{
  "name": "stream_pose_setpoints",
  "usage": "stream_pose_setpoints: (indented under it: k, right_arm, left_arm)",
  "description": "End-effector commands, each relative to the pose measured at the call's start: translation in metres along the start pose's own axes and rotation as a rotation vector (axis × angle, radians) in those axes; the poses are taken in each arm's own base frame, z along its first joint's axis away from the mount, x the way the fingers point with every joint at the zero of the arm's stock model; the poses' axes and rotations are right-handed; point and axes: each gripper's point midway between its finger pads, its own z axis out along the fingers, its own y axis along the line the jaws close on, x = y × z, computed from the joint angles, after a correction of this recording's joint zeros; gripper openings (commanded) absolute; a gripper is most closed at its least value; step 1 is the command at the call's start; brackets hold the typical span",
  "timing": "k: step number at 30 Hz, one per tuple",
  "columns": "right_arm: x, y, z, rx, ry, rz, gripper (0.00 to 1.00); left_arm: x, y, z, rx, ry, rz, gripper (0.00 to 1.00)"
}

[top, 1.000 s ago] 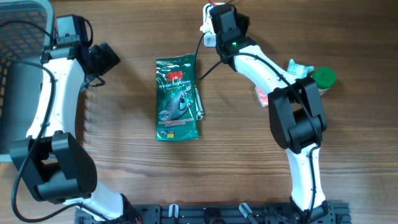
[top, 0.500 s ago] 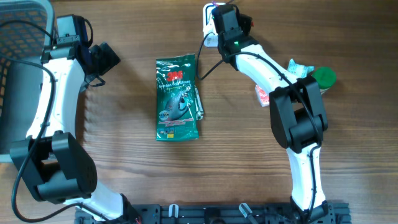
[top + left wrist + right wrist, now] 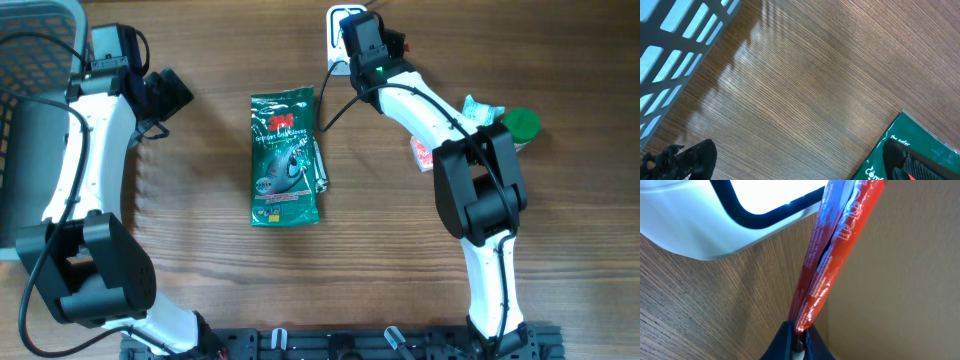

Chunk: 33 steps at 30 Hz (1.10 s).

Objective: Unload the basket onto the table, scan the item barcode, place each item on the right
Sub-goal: 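Lift the Nescafe stick and hold it in front of the scanner, then carry the Nescafe stick right and drop it by the tissue pack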

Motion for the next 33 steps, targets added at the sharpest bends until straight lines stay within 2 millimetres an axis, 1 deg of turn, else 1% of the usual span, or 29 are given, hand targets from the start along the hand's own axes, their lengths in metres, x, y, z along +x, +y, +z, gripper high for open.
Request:
stream_pose_setpoints:
  k: [1,4,5,7,8,9,11,12,14,15,17,18,20,21,22,23,24,25,26,29,33]
  right_arm:
    - [-0.004,-0.016,-0.013,0.004,-0.060,0.105,0.04]
    - [-0.004,-0.053,-0.040,0.027,-0.143,0.257,0.04]
    - [-0.001,-0.067,-0.052,0.037,-0.166,0.296,0.04]
    - [0.010,-0.096,-0.083,0.042,-0.221,0.390,0.04]
    - [0.013,-0.104,-0.092,0.038,-0.240,0.428,0.04]
    - [0.019,-0.113,-0.106,0.026,-0.266,0.478,0.04]
    - [0.032,-0.125,-0.134,-0.016,-0.309,0.572,0.04]
    - [0.040,-0.128,-0.145,-0.045,-0.325,0.618,0.04]
    - [0.057,-0.131,-0.164,-0.103,-0.344,0.702,0.04]
    - [0.070,-0.130,-0.175,-0.154,-0.347,0.762,0.04]
    - [0.088,-0.121,-0.185,-0.237,-0.330,0.831,0.04]
    - [0.101,-0.110,-0.188,-0.304,-0.294,0.874,0.04]
    - [0.121,-0.085,-0.189,-0.411,-0.203,0.920,0.04]
    - [0.140,-0.053,-0.188,-0.527,-0.082,0.950,0.07]
    - [0.153,-0.034,-0.187,-0.591,0.003,0.976,0.07]
    - [0.162,-0.020,-0.184,-0.628,0.072,1.012,0.04]
    - [0.175,-0.003,-0.179,-0.664,0.166,1.078,0.04]
    - [0.180,0.006,-0.176,-0.679,0.209,1.106,0.04]
    - [0.187,0.020,-0.171,-0.698,0.265,1.134,0.04]
    - [0.198,0.052,-0.160,-0.733,0.336,1.119,0.04]
    - [0.203,0.094,-0.143,-0.761,0.387,1.107,0.05]
  left_arm:
    - [-0.004,0.005,-0.001,-0.002,-0.006,-0.021,1.00]
    - [-0.004,0.005,-0.001,-0.002,-0.006,-0.021,1.00]
    - [-0.004,0.005,-0.001,-0.002,-0.006,-0.021,1.00]
    - [-0.004,0.005,-0.001,-0.002,-0.006,-0.021,1.00]
    - [-0.004,0.005,-0.001,-0.002,-0.006,-0.021,1.00]
    - [-0.004,0.005,-0.001,-0.002,-0.006,-0.021,1.00]
    - [-0.004,0.005,-0.001,-0.002,-0.006,-0.021,1.00]
    - [-0.004,0.005,-0.001,-0.002,-0.006,-0.021,1.00]
    - [-0.004,0.005,-0.001,-0.002,-0.006,-0.021,1.00]
    - [-0.004,0.005,-0.001,-0.002,-0.006,-0.021,1.00]
    - [-0.004,0.005,-0.001,-0.002,-0.006,-0.021,1.00]
    - [-0.004,0.005,-0.001,-0.002,-0.006,-0.021,1.00]
    - [-0.004,0.005,-0.001,-0.002,-0.006,-0.021,1.00]
    - [-0.004,0.005,-0.001,-0.002,-0.006,-0.021,1.00]
    - [-0.004,0.005,-0.001,-0.002,-0.006,-0.021,1.00]
    - [-0.004,0.005,-0.001,-0.002,-0.006,-0.021,1.00]
    - [-0.004,0.005,-0.001,-0.002,-0.006,-0.021,1.00]
    - [-0.004,0.005,-0.001,-0.002,-0.006,-0.021,1.00]
    - [-0.004,0.005,-0.001,-0.002,-0.006,-0.021,1.00]
    - [-0.004,0.005,-0.001,-0.002,-0.006,-0.021,1.00]
    - [-0.004,0.005,-0.001,-0.002,-0.006,-0.021,1.00]
